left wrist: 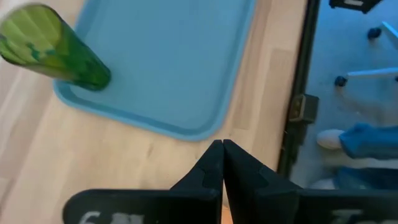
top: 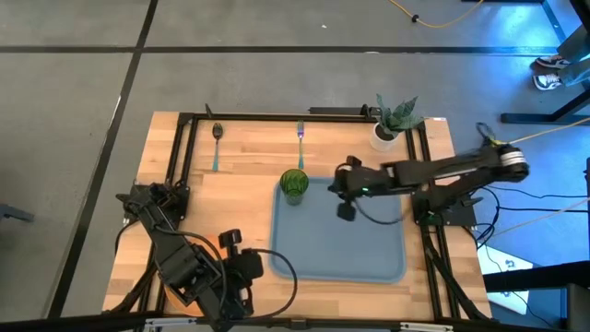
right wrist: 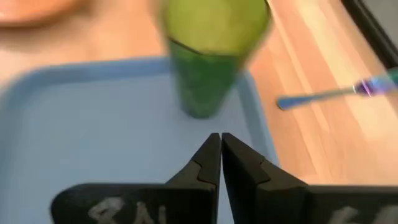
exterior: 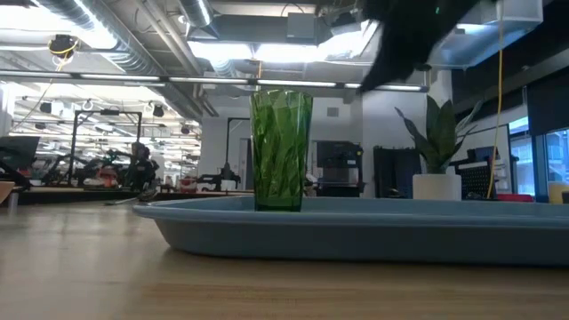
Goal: Pick and place plate/cup/fork/spoon on tray
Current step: Put the orange plate on the blue tray to the right of the green cup
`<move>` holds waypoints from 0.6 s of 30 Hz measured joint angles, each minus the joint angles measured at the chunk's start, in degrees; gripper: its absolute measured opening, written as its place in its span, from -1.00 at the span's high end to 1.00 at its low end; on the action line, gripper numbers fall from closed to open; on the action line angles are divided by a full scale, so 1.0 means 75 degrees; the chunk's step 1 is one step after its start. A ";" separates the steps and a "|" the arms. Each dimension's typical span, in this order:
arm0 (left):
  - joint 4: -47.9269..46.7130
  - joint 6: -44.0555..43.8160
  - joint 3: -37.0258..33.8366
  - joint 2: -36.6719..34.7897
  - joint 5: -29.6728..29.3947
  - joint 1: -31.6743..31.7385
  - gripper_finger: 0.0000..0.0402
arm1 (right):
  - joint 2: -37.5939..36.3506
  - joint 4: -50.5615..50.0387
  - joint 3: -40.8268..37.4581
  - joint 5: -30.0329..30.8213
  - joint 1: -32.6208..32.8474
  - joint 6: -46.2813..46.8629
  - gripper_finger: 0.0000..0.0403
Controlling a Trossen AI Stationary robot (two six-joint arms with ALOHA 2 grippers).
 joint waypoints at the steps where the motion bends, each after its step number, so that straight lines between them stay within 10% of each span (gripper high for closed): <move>1: -0.0003 -0.0036 0.0000 0.0000 0.0093 -0.0011 1.00 | -0.0183 -0.0316 0.0208 -0.0069 0.0143 -0.0020 0.89; 13: 0.0000 -0.0805 -0.0102 0.0000 0.0369 -0.0031 0.99 | -0.1097 -0.1500 0.1146 -0.0103 0.1128 -0.0061 0.89; 18: -0.0001 -0.0859 -0.0102 0.0018 0.1740 0.0084 0.99 | -0.1096 -0.1605 0.1146 -0.0097 0.1273 -0.0205 0.89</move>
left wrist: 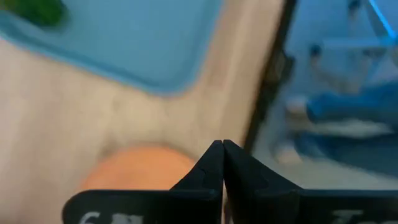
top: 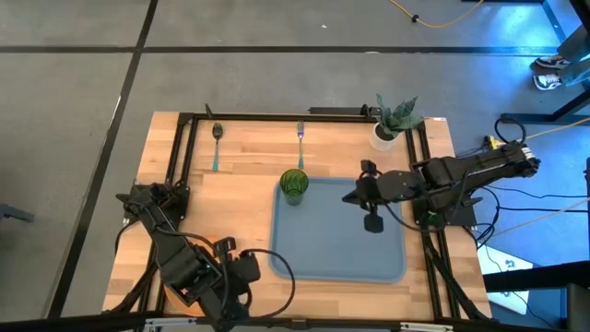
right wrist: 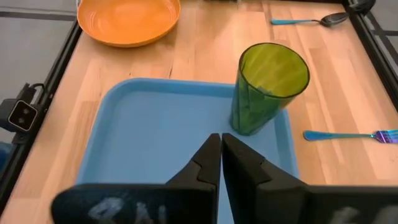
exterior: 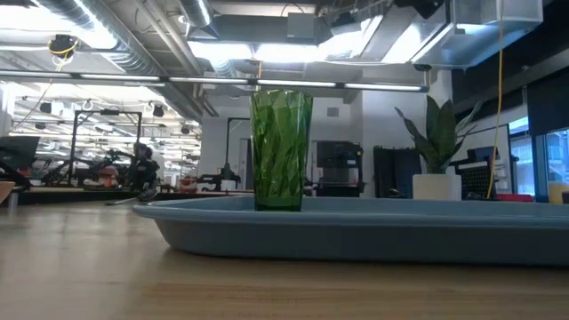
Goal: Pick and place plate/cup/fork/spoon on tray
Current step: Put the orange plate on the blue tray to the right of the green cup
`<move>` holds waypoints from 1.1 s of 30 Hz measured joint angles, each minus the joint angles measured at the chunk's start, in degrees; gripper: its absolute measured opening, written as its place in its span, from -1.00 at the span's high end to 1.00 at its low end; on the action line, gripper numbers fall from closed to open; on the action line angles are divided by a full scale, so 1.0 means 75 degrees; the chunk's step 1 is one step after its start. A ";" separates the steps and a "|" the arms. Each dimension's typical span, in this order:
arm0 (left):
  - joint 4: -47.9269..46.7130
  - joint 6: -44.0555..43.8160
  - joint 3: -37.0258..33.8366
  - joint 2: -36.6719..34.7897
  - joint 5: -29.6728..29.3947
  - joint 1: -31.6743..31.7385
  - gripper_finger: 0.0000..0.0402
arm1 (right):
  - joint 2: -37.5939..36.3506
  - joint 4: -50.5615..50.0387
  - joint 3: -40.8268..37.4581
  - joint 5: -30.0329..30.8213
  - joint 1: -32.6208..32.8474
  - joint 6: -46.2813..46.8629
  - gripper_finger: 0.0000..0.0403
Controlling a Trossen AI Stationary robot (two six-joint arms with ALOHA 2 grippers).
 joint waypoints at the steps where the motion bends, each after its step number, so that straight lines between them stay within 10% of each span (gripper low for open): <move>1: 0.0001 -0.0004 0.0000 0.0013 0.0316 0.0048 0.99 | 0.0000 -0.0010 0.0000 0.0000 0.0000 -0.0002 0.89; 10: 0.0001 -0.0504 -0.0445 0.0031 0.1027 0.0377 0.99 | 0.0003 -0.0002 0.0000 0.0008 0.0000 0.0526 0.89; 23: 0.0482 -0.4335 -0.3249 0.0034 0.3645 0.0531 0.99 | 0.0003 0.0007 0.0000 0.0005 0.0000 0.0983 0.89; 33: 0.1164 -0.3439 -0.4128 0.0037 0.4065 0.0549 0.98 | 0.0003 0.0015 0.0000 0.0005 -0.0002 0.0785 0.89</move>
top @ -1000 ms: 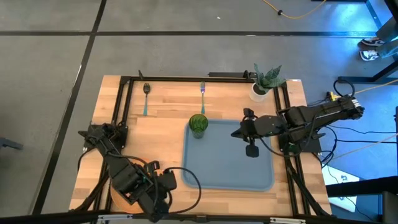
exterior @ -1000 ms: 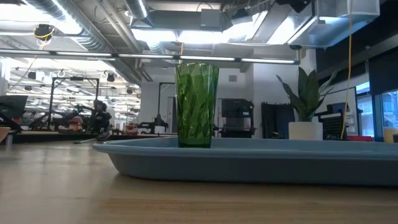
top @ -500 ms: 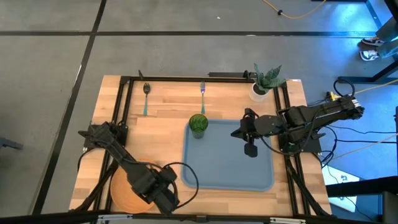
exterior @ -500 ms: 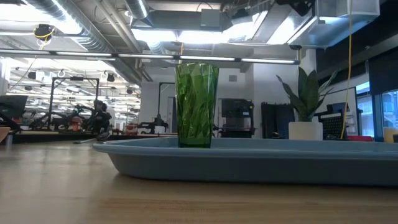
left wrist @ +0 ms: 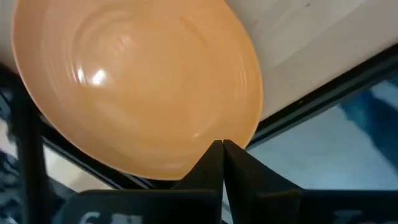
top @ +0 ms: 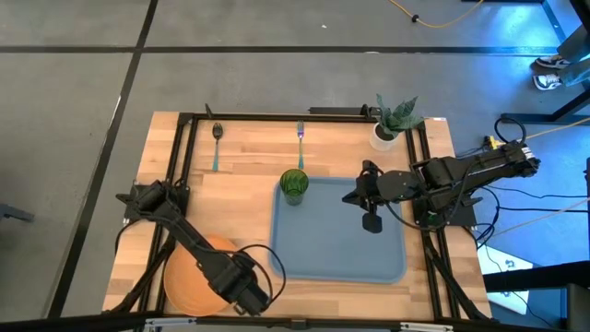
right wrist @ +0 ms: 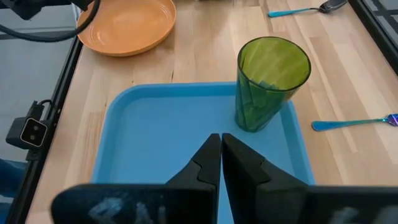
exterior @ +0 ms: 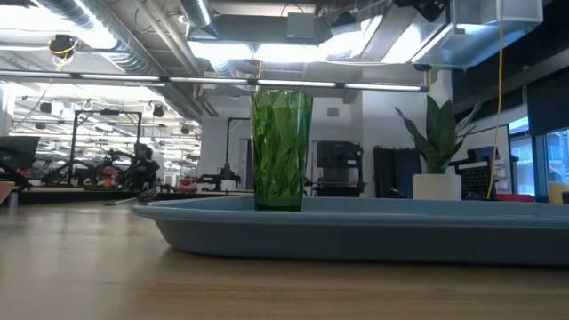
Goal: Pick and place plate/cup/fork/spoon on tray
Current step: Put the orange plate on the blue tray to the right of the green cup
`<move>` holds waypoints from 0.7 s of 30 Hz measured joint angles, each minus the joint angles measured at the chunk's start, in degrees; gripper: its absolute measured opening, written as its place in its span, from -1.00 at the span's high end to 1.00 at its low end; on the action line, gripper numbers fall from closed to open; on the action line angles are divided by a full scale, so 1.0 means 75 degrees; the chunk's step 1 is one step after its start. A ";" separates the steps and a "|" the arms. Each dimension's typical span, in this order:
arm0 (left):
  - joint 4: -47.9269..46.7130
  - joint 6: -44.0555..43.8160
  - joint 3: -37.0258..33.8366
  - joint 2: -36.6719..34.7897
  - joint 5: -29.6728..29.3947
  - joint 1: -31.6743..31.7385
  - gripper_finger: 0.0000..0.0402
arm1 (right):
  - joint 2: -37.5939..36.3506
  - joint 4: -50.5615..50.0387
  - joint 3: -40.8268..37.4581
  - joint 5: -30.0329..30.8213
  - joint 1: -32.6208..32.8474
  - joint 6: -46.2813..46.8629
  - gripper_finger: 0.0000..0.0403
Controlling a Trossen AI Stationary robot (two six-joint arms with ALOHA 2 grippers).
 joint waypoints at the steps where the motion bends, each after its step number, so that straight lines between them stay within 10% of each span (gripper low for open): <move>1: 0.0000 0.0244 -0.0025 0.0000 -0.0026 0.0031 0.97 | 0.0000 -0.0002 0.0000 0.0000 0.0000 -0.0047 0.89; 14: 0.0661 -0.0094 -0.0913 0.0000 0.0688 0.0715 0.70 | 0.0003 0.0227 0.0000 0.0003 0.0000 -0.0378 0.89; 21: 0.2301 -0.0958 -0.1345 0.0000 -0.0172 0.0748 0.72 | 0.0003 0.0230 0.0000 0.0003 0.0000 -0.0332 0.90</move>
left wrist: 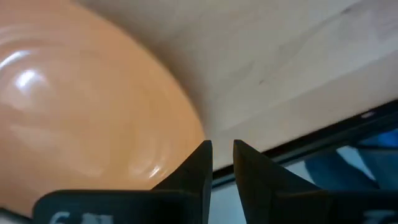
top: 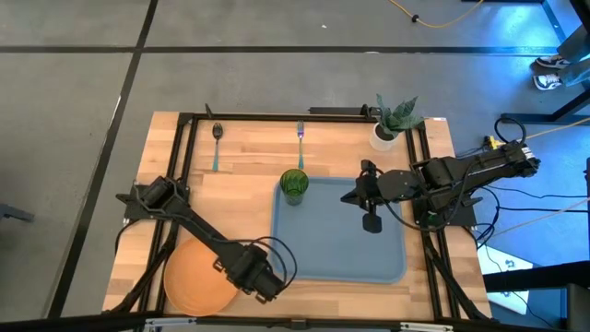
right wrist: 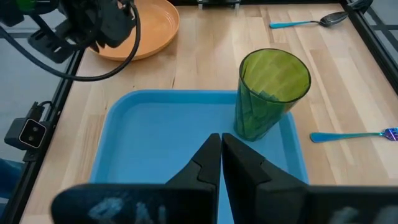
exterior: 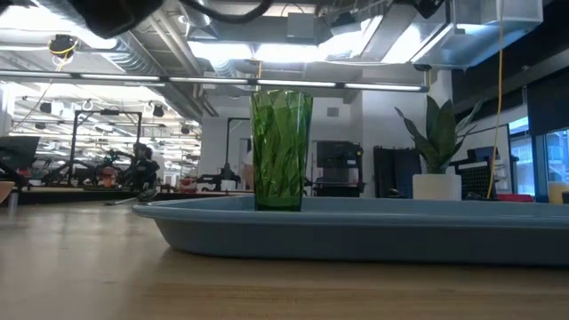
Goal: Pick and place plate/cup/fork/spoon on tray
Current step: Put the orange plate on the blue tray to the right of the green cup
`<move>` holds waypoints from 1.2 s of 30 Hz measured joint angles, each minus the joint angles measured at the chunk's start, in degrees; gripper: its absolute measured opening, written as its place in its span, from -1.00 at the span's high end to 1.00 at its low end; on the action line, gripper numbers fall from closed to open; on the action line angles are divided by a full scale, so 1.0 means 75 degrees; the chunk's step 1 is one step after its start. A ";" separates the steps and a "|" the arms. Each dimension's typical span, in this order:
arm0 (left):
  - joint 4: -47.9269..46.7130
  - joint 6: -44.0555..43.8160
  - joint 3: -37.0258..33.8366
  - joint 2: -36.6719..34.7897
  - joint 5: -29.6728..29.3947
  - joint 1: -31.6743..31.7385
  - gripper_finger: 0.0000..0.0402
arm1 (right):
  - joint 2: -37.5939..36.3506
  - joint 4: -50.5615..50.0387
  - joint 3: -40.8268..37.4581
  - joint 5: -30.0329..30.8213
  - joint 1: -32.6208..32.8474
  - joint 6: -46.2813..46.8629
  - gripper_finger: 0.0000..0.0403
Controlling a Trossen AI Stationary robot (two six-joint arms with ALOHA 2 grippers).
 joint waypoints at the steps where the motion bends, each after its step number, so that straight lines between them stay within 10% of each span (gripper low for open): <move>1: 0.0032 -0.0003 0.0000 0.0000 -0.0093 0.0000 0.72 | 0.0000 0.0002 0.0000 0.0000 0.0000 0.0000 0.90; 36: 0.0595 -0.2001 -0.0646 0.0122 -0.1161 -0.0666 0.72 | 0.0000 0.0020 0.0000 0.0003 -0.0006 -0.0003 0.90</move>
